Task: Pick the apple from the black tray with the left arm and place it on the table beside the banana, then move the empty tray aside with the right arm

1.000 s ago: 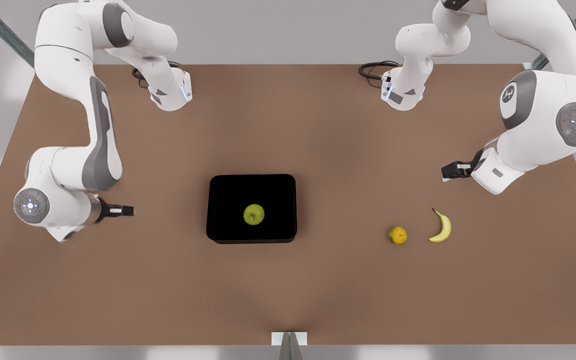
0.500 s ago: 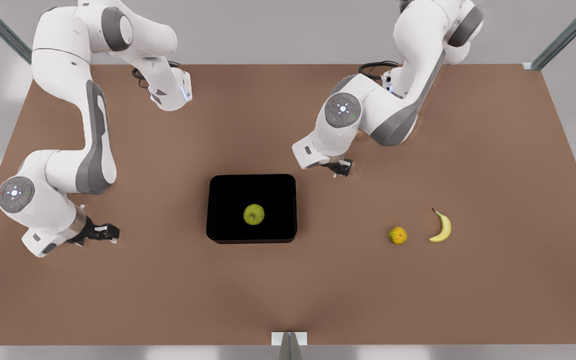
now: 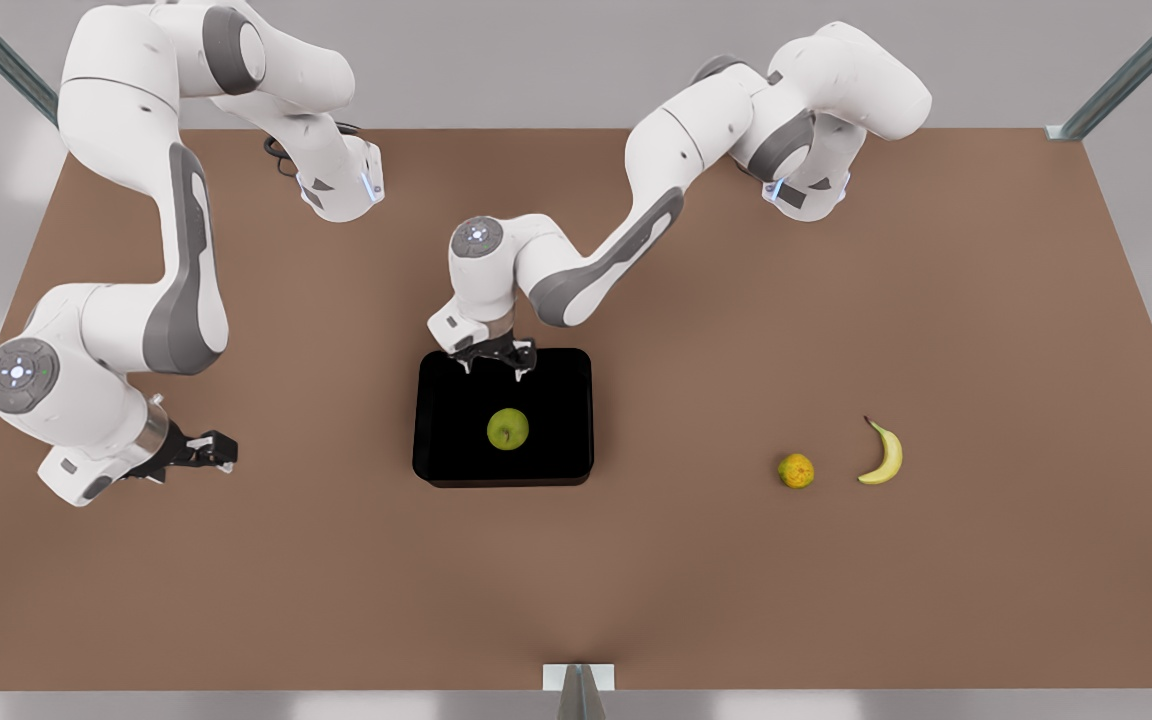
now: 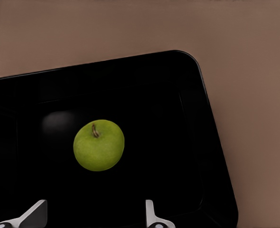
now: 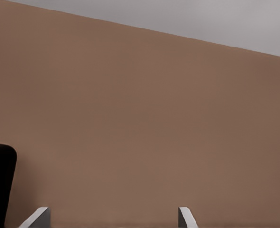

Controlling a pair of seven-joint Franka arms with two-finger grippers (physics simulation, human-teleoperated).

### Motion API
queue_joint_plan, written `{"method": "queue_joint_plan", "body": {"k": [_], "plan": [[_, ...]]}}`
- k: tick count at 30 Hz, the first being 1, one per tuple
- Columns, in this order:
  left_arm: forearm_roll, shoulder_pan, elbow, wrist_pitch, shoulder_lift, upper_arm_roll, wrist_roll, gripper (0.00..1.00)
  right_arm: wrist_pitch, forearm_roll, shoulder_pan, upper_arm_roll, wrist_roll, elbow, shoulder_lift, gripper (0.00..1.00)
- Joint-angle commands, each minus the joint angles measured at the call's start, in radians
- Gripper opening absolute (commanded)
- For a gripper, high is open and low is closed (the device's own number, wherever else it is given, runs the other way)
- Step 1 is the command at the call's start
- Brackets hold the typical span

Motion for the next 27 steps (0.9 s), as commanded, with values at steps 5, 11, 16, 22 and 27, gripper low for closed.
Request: {"method": "queue_joint_plan", "body": {"k": [5,11,16,22,27], "plan": [[0.013,0.003,0.002,0.173,0.069,0.043,-0.43,1.0,-0.006,0.002,0.0,0.0,-0.045,0.001,0.009,1.0],[0.013,0.009,0.002,0.23,0.096,0.069,-0.42,1.0,0.005,0.001,0.0,0.0,-0.045,0.001,0.018,1.0],[0.031,0.006,0.002,0.247,0.113,0.08,-0.42,1.0,0.007,0.001,0.0,0.0,-0.048,0.001,0.022,1.0],[0.062,0.0,0.0,0.259,0.143,0.079,-0.402,1.0,0.007,0.001,0.0,0.0,-0.048,0.001,0.022,1.0],[0.07,0.001,-0.013,0.261,0.141,0.079,-0.344,1.0,0.007,0.001,-0.002,0.0,-0.047,0.001,0.022,1.0]]}}
